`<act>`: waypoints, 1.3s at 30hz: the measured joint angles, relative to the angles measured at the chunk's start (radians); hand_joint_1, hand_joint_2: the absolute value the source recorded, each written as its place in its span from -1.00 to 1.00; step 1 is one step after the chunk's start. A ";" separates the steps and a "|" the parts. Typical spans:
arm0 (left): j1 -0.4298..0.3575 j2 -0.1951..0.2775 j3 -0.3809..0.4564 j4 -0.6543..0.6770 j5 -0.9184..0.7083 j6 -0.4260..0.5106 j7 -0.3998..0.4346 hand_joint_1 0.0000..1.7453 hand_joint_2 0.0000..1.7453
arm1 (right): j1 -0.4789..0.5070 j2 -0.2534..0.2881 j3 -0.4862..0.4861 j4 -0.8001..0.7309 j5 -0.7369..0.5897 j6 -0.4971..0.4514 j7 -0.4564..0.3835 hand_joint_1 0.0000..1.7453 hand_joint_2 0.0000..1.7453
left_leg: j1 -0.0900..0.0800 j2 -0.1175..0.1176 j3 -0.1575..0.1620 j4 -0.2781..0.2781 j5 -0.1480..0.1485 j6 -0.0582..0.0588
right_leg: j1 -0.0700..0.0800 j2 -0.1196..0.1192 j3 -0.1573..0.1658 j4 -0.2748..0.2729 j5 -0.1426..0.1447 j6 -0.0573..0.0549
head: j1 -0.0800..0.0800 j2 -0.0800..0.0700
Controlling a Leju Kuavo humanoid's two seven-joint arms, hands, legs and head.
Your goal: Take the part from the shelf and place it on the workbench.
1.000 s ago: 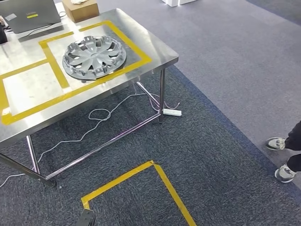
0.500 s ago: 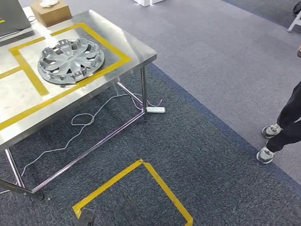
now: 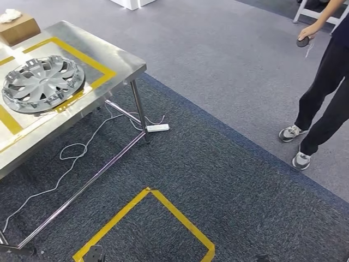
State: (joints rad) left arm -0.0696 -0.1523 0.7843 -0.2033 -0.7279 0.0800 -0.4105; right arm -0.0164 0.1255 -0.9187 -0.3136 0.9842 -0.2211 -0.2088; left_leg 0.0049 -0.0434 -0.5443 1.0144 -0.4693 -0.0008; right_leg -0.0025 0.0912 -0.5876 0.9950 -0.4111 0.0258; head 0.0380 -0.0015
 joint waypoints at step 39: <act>0.021 -0.002 -0.024 0.000 -0.120 0.046 0.148 -1.00 -1.00 | -0.029 0.013 -0.012 0.098 -0.062 -0.015 0.077 -1.00 -1.00 | 0.001 0.046 0.005 -0.025 0.006 0.028 | -0.004 -0.077 -0.125 0.240 -0.128 0.040 | 0.015 0.000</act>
State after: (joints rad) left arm -0.0488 -0.1543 0.7599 -0.2029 -0.8474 0.1265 -0.2625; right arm -0.0458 0.1382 -0.9312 -0.2158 0.9218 -0.2365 -0.1322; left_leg 0.0057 0.0028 -0.5393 0.9889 -0.4629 0.0277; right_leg -0.0070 0.0138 -0.7123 1.2353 -0.5393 0.0656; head 0.0526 -0.0015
